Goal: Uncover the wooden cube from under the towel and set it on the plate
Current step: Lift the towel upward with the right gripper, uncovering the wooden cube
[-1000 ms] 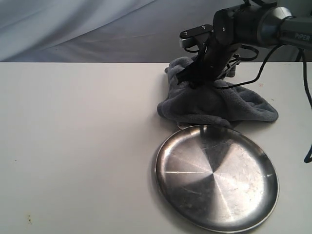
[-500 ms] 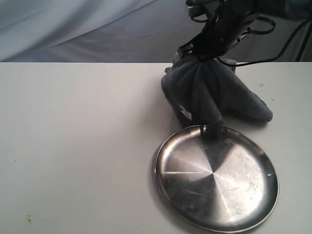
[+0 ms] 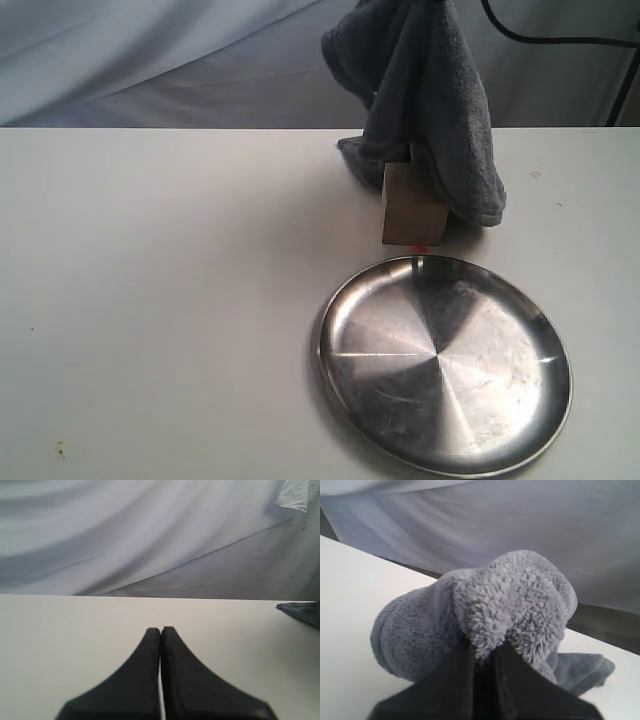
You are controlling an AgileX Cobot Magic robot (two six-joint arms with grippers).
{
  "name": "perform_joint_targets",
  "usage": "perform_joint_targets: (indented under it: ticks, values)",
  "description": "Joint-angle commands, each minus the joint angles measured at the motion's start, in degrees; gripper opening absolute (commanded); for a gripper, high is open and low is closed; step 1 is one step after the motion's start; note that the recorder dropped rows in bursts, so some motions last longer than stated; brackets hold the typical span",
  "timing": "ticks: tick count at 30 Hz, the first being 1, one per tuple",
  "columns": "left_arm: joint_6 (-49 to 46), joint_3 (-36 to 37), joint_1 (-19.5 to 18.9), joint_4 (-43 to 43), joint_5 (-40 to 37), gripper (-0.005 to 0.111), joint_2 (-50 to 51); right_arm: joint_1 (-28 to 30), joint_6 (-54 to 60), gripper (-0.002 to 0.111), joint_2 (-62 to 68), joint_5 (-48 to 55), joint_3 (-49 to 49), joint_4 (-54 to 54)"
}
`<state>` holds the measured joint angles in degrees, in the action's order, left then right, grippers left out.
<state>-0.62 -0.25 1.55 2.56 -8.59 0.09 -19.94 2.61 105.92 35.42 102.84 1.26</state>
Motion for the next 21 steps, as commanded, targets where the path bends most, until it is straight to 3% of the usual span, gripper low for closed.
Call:
perform_joint_targets:
  ticks: [1, 5, 10, 14, 21]
  values:
    - [0.03, 0.25, 0.05, -0.04, 0.23, 0.001, -0.09, -0.09, 8.49, 0.000, -1.03, -2.29, -0.14, 11.04]
    - [0.03, 0.25, 0.05, -0.04, 0.23, 0.001, -0.09, -0.09, 21.13, 0.000, -1.03, -1.93, -0.14, 22.99]
    - [0.03, 0.25, 0.05, -0.04, 0.23, 0.001, -0.09, 0.17, 24.40, 0.000, -0.90, -3.05, -0.14, 20.50]
    - [0.14, 0.25, 0.05, -0.04, 0.23, 0.001, -0.09, 0.17, 20.65, 0.000, -0.51, -4.67, -0.14, 12.04]
    - [0.14, 0.25, 0.05, -0.04, 0.23, 0.001, -0.09, 0.17, 2.58, 0.000, -0.39, -5.64, -0.14, -5.74]
